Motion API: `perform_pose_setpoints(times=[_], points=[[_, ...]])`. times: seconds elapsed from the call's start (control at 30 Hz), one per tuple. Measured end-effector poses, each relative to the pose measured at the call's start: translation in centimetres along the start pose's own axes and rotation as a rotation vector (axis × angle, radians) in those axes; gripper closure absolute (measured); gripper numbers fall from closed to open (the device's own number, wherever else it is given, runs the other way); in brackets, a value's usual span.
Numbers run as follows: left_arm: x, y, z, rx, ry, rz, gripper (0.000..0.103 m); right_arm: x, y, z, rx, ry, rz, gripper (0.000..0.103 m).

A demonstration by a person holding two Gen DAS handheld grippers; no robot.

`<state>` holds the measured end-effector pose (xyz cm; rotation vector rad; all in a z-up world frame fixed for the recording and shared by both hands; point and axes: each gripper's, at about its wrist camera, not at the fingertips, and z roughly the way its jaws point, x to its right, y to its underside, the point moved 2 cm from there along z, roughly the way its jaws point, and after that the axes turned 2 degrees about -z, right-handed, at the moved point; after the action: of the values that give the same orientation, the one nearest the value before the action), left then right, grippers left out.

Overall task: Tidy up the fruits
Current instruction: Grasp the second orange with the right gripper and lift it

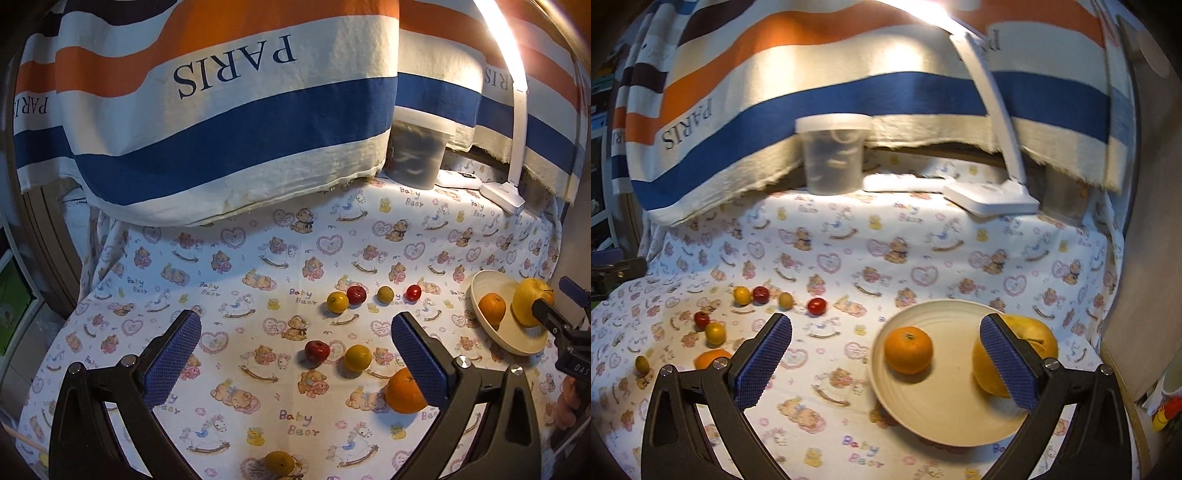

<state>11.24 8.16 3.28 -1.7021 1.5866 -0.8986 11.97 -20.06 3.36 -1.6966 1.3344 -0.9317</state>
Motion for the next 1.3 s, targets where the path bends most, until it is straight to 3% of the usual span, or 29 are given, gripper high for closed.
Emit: perform_pose_setpoints(times=[0.17, 0.37, 0.47, 0.63, 0.87, 0.97, 1.07, 1.3], points=[[-0.4, 0.0, 0.8, -0.019, 0.046, -0.041, 0.001, -2.9, -0.5, 0.8, -0.051, -0.090, 0.018, 0.000], [-1.1, 0.1, 1.4, -0.012, -0.047, -0.033, 0.001, -8.7, 0.6, 3.9, -0.160, -0.211, -0.078, 0.000], [-1.6, 0.2, 1.8, -0.052, -0.049, -0.046, 0.001, -10.5, 1.2, 4.7, -0.196, -0.290, -0.092, 0.000], [-2.1, 0.4, 2.3, -0.106, -0.055, -0.065, 0.001, -12.6, 2.2, 6.4, -0.299, -0.364, -0.099, 0.015], [-1.8, 0.6, 2.2, -0.109, -0.059, -0.051, 0.001, -13.8, 3.6, 7.9, -0.366, -0.366, -0.114, 0.020], [-1.6, 0.6, 2.4, -0.115, -0.060, -0.043, 0.001, -14.3, 4.1, 8.3, -0.398, -0.361, -0.136, 0.031], [-1.4, 0.7, 2.5, -0.119, -0.063, -0.034, 0.001, -14.3, 4.3, 8.5, -0.404, -0.352, -0.135, 0.049], [-1.2, 0.5, 2.3, -0.095, -0.026, -0.035, 0.001, -13.2, 4.5, 7.4, -0.389, -0.317, -0.127, 0.052]])
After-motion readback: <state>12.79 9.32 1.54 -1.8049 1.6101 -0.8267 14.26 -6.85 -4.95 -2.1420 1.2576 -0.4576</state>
